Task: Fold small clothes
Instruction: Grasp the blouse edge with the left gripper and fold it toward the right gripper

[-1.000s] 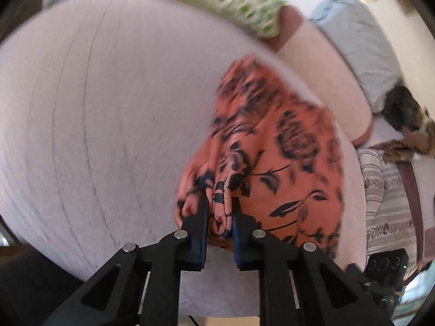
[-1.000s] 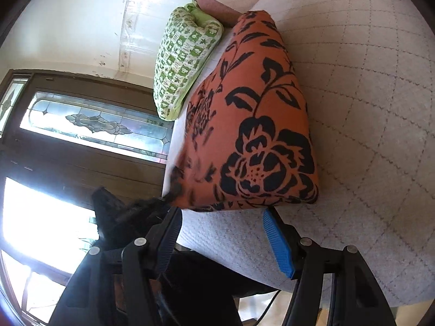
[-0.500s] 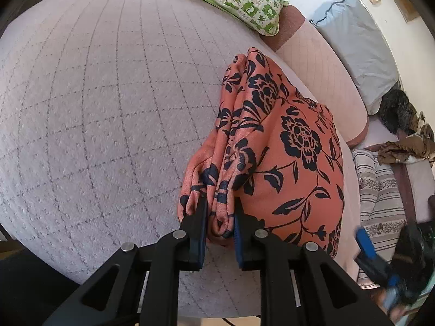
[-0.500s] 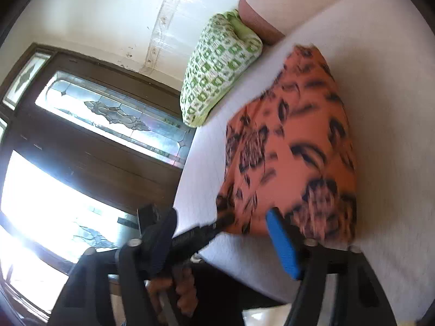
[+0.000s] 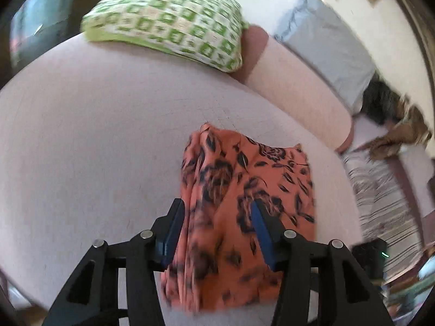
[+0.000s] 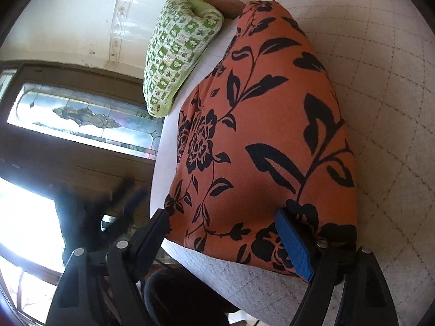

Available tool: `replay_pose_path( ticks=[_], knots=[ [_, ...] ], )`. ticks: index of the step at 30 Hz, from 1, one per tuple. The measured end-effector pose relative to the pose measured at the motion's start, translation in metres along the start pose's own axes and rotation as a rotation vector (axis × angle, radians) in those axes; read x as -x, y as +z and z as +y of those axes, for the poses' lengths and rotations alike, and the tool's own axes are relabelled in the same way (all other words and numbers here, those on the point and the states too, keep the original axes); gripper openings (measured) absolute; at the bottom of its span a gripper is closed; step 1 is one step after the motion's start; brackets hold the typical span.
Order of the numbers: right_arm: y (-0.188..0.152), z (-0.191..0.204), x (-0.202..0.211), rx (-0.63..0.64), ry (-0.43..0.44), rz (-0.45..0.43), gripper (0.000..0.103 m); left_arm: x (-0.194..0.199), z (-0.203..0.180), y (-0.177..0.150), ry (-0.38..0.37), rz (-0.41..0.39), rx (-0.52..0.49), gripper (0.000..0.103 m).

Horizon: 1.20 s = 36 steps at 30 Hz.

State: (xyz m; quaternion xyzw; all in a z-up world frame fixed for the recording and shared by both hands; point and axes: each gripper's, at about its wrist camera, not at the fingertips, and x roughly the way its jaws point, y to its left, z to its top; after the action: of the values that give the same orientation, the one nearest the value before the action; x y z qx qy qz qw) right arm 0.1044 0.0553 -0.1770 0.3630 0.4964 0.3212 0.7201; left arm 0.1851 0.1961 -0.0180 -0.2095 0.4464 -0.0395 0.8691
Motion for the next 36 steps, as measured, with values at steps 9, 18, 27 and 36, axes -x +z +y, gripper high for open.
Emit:
replay_pose_path(
  ticks=[9,18,27,36],
  knots=[
    [-0.001,0.005,0.001,0.035,-0.002,0.018,0.083,-0.084,0.016,0.039,0.013,0.162,0.003,0.02],
    [-0.002,0.0,0.003,0.039,0.018,0.029,0.083,-0.099,0.021,0.032,0.103,0.124,-0.084,0.008],
    [0.006,0.02,0.025,0.106,-0.002,0.003,0.083,-0.089,0.045,0.039,0.017,0.121,0.006,0.016],
    [0.028,0.002,0.012,0.015,0.024,0.004,0.087,-0.021,0.034,0.041,0.021,0.02,-0.036,0.027]
  ],
)
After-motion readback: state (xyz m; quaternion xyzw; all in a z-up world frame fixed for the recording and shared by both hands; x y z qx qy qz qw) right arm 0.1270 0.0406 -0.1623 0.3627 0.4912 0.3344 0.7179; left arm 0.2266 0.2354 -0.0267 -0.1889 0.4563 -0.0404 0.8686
